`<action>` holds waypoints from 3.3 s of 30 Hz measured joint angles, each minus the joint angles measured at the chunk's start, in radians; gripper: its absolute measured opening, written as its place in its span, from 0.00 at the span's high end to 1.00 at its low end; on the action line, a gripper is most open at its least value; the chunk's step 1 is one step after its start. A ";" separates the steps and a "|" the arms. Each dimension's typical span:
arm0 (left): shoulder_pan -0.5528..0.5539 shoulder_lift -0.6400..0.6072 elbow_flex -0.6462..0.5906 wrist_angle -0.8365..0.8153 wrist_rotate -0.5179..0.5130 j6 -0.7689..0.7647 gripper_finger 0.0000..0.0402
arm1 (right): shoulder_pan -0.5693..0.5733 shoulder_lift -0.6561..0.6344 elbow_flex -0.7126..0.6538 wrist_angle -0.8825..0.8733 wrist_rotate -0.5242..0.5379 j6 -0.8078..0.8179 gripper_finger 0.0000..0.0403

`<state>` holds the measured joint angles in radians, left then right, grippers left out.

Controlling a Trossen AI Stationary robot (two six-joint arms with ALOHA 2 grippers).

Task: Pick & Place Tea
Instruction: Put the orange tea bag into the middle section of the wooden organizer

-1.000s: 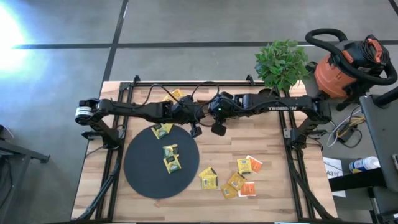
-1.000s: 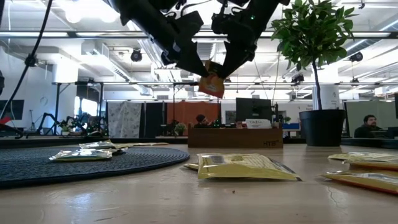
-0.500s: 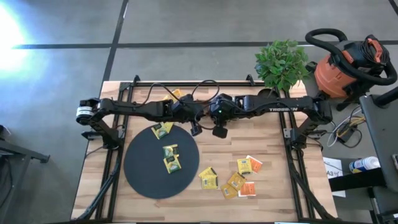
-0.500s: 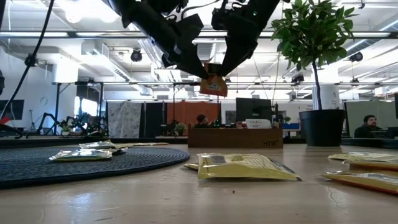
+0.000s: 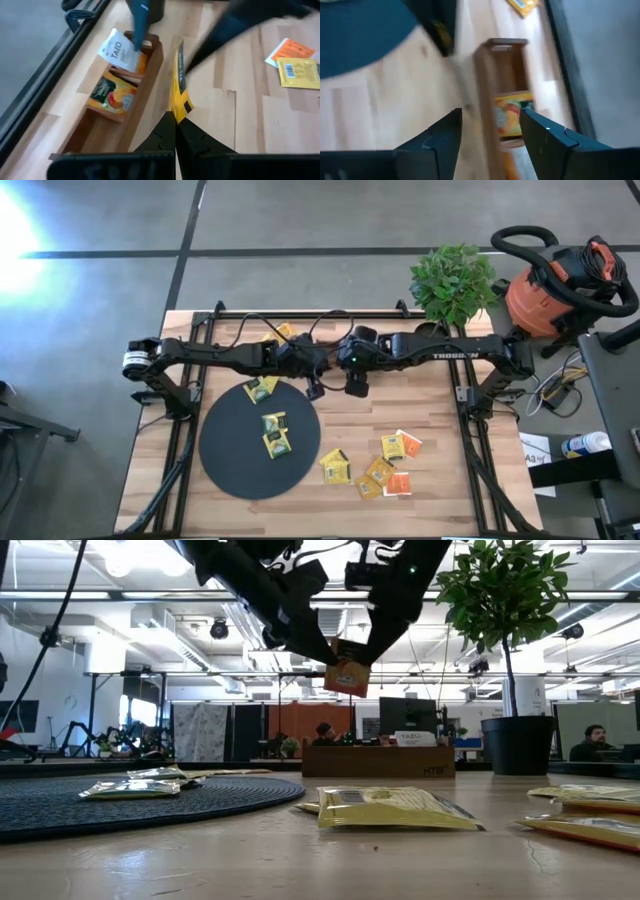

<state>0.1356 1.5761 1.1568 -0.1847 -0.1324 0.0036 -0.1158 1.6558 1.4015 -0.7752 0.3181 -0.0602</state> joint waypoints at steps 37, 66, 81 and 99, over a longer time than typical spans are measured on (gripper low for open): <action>-0.004 0.035 0.000 0.056 -0.126 -0.033 0.81 | -0.075 -0.013 -0.013 0.001 -0.104 -0.016 0.98; -0.074 -0.024 0.000 -0.136 -0.225 -0.258 0.69 | -0.314 0.144 0.003 -0.059 -0.277 -0.209 0.98; -0.089 -0.024 0.000 -0.182 -0.226 -0.337 0.69 | -0.313 0.264 0.052 -0.045 -0.321 -0.258 0.98; -0.096 -0.025 0.000 -0.229 -0.263 -0.349 0.69 | -0.314 0.348 0.193 -0.107 -0.161 -0.258 0.98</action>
<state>0.0399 1.5513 1.1568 -0.4133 -0.3956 -0.3453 -0.4297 2.0033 1.5948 -0.8817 0.1568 -0.3183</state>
